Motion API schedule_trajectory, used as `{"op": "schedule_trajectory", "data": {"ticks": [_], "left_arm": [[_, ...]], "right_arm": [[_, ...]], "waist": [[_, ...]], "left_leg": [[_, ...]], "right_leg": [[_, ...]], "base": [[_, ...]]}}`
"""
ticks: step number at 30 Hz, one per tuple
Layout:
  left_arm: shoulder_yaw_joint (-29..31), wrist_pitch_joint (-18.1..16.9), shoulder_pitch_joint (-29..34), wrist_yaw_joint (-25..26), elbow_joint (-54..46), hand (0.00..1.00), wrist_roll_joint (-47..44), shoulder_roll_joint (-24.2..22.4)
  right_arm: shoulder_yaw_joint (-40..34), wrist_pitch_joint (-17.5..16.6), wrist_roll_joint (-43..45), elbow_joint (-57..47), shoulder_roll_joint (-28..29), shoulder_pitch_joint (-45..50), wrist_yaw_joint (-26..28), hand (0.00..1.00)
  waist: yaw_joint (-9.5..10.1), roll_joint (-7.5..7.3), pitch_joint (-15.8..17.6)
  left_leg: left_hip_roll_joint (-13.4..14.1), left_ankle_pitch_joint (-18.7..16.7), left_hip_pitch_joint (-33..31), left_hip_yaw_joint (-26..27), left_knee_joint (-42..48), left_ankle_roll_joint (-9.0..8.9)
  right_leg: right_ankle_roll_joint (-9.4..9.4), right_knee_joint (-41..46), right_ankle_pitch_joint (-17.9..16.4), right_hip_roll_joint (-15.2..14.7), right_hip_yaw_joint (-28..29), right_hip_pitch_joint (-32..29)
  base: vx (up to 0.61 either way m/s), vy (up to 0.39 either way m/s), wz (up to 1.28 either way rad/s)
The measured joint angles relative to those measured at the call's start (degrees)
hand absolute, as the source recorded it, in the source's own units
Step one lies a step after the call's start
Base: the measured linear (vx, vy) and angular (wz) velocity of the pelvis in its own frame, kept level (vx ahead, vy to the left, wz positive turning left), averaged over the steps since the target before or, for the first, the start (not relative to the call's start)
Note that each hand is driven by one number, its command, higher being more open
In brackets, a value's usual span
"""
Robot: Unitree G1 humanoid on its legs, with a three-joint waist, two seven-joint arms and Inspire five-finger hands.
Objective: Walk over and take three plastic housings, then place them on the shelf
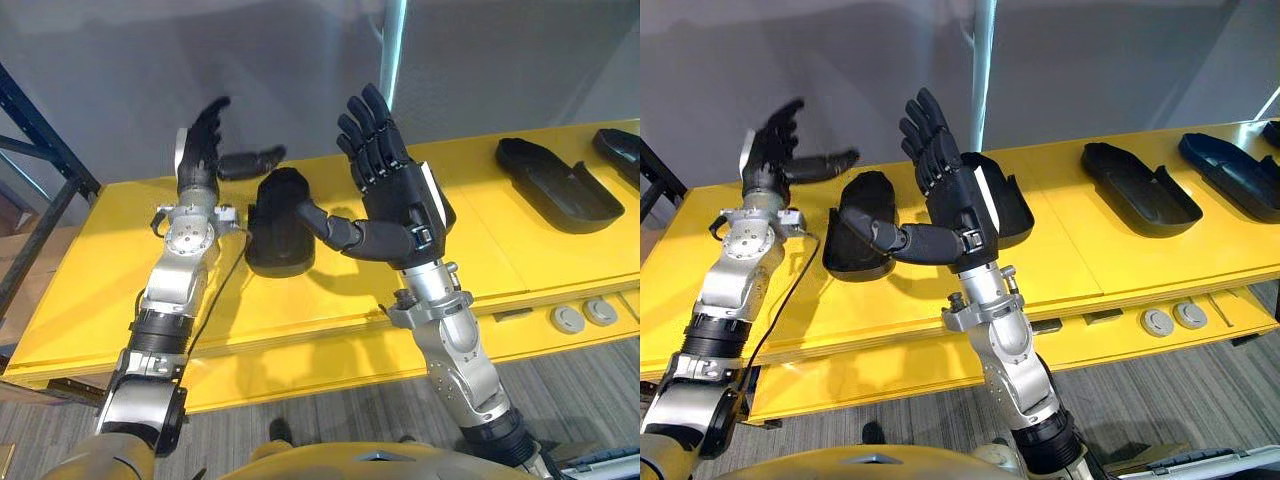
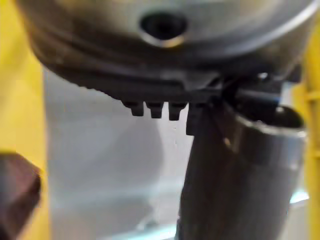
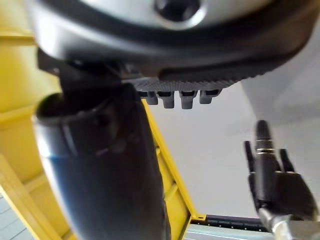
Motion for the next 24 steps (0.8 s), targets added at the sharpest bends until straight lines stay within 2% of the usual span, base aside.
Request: {"op": "schedule_trajectory", "data": {"ticks": [5,8,11,15,16,24], "left_arm": [[0.74,-6.67,6.29,2.68,-10.69,1.0,-2.39,-3.84],[3.88,-11.22,17.34,4.37,-17.83,1.0,-2.97,-7.35],[8.03,-13.52,26.62,4.79,-20.83,1.0,-1.07,-10.21],[13.61,-15.63,34.52,4.28,-20.96,1.0,-0.27,-11.98],[18.73,-21.12,40.12,-4.88,-24.39,1.0,4.07,-14.01],[17.88,-21.12,40.61,-5.14,-24.38,1.0,2.77,-14.8]], "right_arm": [[-1.79,0.94,-0.46,0.01,0.18,1.77,0.02,1.0],[-3.9,2.8,-0.82,1.58,0.13,4.97,-0.1,1.0],[-8.09,4.07,-2.14,3.38,-0.28,7.56,-0.54,1.0],[-14.25,5.03,-3.37,4.19,-0.34,10.42,-1.22,1.0],[-24.13,4.66,-3.28,6.76,-0.08,10.73,-3.98,1.0],[-24.0,4.58,-3.26,6.76,-0.08,10.73,-3.4,1.0]], "waist": [[-0.22,0.21,-0.1],[-0.12,0.13,-0.09],[0.24,-0.05,-0.05],[1.75,-0.61,-0.16],[2.91,-2.93,-0.23],[2.9,-3.01,0.14]], "left_leg": [[0.13,-0.08,0.63,-0.32,-0.01,-0.14],[0.07,-0.24,0.48,-0.87,-0.02,-0.41],[-0.01,0.03,-0.36,-2.1,-0.02,-0.54],[-0.08,-0.01,-0.49,-2.84,-0.02,-0.63],[-0.27,-0.03,-1.28,-3.43,-0.01,-0.72],[-0.27,-0.03,-1.33,-3.46,0.0,-0.71]], "right_leg": [[-0.2,-0.06,-0.7,0.13,-0.41,0.74],[-0.27,-0.33,-0.81,0.15,-0.74,0.91],[-0.17,-1.19,-0.72,0.29,-1.9,1.34],[-0.21,-1.91,-0.82,0.39,-2.42,1.68],[-0.18,-2.15,-0.78,0.34,-3.11,1.6],[-0.17,-2.13,-0.79,0.35,-3.07,1.53]], "base": [[0.0,-0.002,0.01],[0.0,-0.004,0.05],[0.01,-0.008,0.2],[0.0,-0.006,0.1],[0.0,0.0,0.0],[0.0,0.0,0.0]]}}
